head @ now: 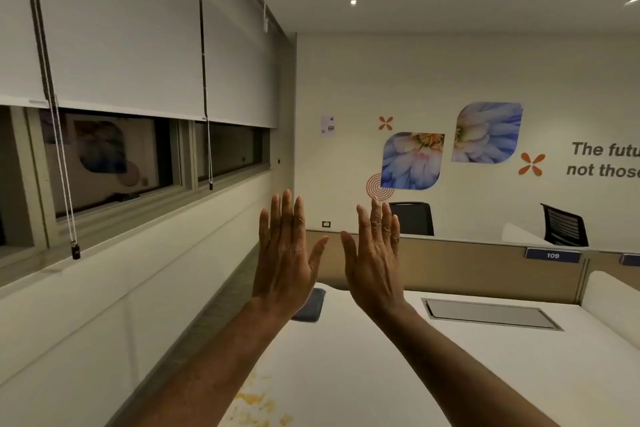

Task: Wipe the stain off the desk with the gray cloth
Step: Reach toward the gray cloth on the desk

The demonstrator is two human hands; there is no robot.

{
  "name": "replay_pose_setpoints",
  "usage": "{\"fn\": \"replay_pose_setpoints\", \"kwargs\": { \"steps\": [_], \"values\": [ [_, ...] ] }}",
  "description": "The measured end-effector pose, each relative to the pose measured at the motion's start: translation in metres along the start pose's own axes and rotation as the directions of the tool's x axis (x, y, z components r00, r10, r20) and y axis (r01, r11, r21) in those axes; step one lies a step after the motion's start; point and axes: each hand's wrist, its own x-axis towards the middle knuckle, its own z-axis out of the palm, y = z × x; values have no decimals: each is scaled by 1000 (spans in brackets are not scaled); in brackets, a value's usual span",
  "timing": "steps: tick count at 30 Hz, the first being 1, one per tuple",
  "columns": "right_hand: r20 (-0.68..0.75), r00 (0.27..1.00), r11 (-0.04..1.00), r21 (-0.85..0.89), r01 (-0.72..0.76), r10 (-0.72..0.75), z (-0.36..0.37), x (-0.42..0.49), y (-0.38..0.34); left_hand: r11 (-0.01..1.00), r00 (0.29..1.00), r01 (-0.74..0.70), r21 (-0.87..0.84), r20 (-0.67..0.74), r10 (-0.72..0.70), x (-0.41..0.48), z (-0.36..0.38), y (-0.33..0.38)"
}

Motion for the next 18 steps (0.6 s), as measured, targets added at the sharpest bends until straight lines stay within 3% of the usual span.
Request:
{"fn": "replay_pose_setpoints", "kwargs": {
  "steps": [10,18],
  "values": [
    [36,999,986,-166,-24,30,36,-31,-7,998,990,10,63,140,-19,-41,28,-44],
    [131,987,986,-149,-72,92,64,-61,-11,1000,969,12,22,247,-18,-75,47,-74]
  ]
}}
